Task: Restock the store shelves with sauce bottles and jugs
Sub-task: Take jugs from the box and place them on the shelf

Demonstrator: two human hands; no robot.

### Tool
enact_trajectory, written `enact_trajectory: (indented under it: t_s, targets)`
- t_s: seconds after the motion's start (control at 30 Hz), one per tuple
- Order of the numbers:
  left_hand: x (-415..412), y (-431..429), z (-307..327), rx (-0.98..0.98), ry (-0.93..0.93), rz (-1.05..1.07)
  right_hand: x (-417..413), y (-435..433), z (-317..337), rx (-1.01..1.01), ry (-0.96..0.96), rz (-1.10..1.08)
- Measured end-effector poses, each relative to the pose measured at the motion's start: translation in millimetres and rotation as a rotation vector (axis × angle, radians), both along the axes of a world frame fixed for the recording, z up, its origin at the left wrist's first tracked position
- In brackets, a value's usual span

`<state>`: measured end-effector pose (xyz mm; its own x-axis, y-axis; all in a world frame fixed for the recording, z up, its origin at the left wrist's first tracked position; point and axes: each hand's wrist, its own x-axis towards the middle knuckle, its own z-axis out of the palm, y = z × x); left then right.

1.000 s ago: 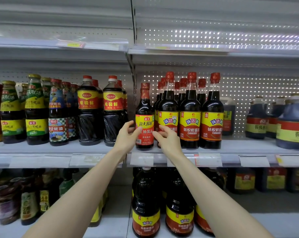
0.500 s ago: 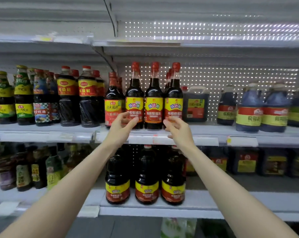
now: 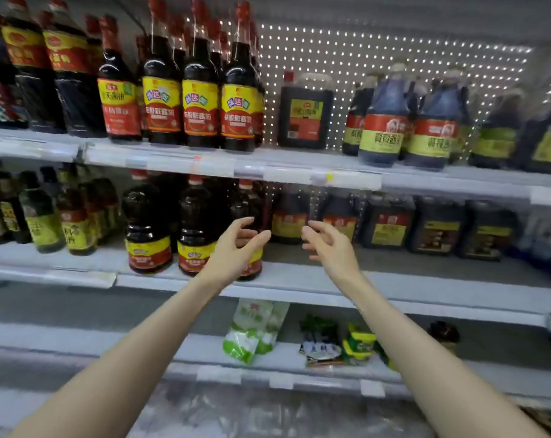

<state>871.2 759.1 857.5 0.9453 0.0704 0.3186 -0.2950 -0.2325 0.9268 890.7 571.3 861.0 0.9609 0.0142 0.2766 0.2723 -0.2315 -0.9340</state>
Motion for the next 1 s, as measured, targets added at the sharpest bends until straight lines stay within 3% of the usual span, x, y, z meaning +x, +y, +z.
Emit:
enact_trajectory:
  t_s: [0.43,1.0]
  targets:
    - [2,-36,-207,-0.043,0.424,-0.024,-4,-37,-204,-0.01,0.367,-0.063]
    - [-42,-35,-568,0.039,0.968,-0.135,-64,-42,-568,-0.09,0.806,-0.258]
